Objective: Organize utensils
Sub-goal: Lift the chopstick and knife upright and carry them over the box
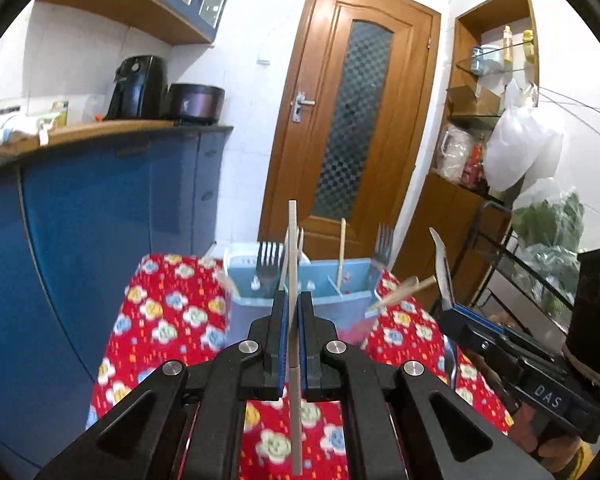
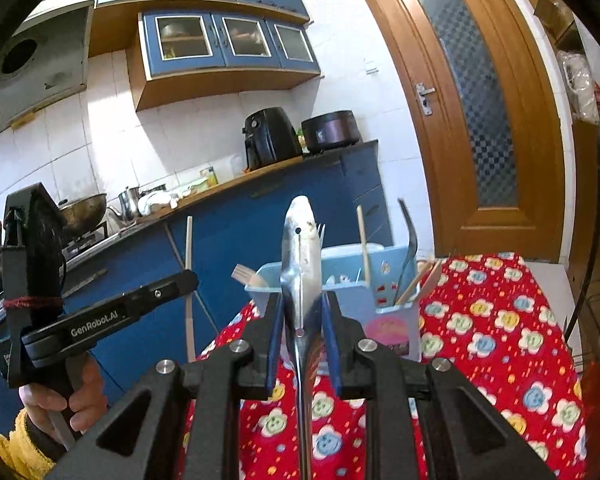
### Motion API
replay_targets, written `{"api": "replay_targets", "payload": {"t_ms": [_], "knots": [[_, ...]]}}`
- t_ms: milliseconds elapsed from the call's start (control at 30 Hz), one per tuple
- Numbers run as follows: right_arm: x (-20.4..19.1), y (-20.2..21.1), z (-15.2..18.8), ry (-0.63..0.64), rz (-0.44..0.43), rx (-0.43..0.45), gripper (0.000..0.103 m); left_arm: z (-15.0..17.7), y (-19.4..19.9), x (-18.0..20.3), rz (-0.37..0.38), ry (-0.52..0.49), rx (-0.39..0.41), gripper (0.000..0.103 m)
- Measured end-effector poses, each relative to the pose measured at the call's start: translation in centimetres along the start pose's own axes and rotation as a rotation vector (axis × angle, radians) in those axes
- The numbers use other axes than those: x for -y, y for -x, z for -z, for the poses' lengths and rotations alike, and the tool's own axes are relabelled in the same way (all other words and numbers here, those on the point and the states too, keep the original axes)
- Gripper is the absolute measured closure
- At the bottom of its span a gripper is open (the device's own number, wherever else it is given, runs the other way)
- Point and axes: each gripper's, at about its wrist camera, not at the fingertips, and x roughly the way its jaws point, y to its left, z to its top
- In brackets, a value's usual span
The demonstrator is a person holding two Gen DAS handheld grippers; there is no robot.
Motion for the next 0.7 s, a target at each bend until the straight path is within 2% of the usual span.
{"api": "replay_targets", "payload": {"t_ms": [400, 567, 700], "knots": [[1.7, -2.3, -4.6, 0.027, 0.033, 0.095, 0.081, -6.1, -4.5, -1.0, -0.032, 0.008, 0.103, 0.099], [2.5, -3.7, -6.2, 0.049, 0.067, 0.137, 0.081, -7.7, -6.4, -1.7, -0.066, 0.017, 0.142, 0.099], [3.1, -5.1, -7.8, 0.062, 0.084, 0.163, 0.081, -8.4, -7.8, -2.5, -0.049, 0.053, 0.158, 0.099]]}}
